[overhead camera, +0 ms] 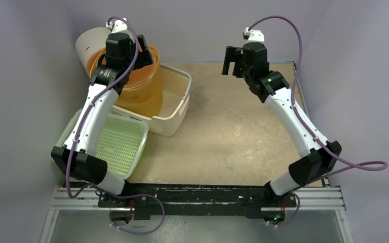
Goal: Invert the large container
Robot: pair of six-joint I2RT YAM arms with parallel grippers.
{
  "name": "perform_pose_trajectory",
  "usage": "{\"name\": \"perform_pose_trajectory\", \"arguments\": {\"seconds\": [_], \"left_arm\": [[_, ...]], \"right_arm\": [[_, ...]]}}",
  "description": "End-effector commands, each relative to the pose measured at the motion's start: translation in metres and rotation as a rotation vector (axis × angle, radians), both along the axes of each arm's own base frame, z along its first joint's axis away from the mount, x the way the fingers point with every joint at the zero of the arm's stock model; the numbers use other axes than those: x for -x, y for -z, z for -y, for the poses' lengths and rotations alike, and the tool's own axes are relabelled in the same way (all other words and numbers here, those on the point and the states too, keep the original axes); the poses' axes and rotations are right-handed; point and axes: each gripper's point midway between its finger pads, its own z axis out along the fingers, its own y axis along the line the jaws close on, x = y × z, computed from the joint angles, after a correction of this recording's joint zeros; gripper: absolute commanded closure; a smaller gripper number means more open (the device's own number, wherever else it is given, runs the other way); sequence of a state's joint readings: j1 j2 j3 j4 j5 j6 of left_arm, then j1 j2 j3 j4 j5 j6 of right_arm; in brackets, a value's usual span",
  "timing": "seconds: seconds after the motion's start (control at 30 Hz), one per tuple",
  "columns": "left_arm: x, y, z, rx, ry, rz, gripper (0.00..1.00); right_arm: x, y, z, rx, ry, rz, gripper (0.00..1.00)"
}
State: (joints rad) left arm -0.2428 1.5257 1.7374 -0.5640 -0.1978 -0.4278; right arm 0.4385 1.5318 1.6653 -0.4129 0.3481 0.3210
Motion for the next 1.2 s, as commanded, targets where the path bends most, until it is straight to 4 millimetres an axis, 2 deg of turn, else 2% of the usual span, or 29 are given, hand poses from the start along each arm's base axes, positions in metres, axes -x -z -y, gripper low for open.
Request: {"name": "perform_pose_trajectory", "arguments": {"seconds": [0.0, 0.17, 0.3, 0.63, 0.77, 0.9, 1.17], "left_arm": [[0.0, -0.021, -0.001, 0.012, -0.008, 0.054, 0.31], [-0.001, -0.019, 0.0, 0.009, -0.003, 0.048, 0.31], [-0.005, -0.013, -0.001, -0.004, -0.011, 0.02, 0.31], [-0.025, 0.013, 0.006, 0.002, -0.007, -0.036, 0.32], [-0.041, 0.01, 0.009, 0.022, -0.023, 0.006, 0.33], [-0.051, 0.015, 0.012, 0.037, -0.03, 0.005, 0.33], [-0.062, 0.027, 0.019, 0.063, -0.021, -0.01, 0.34]], "right_arm": [[0.004, -0.02, 0.013, 0.067, 0.024, 0.051, 0.0], [0.008, 0.001, 0.015, 0.174, -0.035, -0.016, 0.0], [0.007, 0.013, 0.016, 0.179, -0.016, -0.068, 0.0], [-0.002, 0.005, 0.008, 0.168, -0.039, -0.054, 0.01], [-0.005, 0.005, 0.006, 0.179, -0.047, -0.059, 0.02], [-0.006, 0.009, 0.006, 0.183, -0.047, -0.067, 0.02], [-0.007, 0.017, 0.008, 0.199, -0.036, -0.085, 0.02]]}}
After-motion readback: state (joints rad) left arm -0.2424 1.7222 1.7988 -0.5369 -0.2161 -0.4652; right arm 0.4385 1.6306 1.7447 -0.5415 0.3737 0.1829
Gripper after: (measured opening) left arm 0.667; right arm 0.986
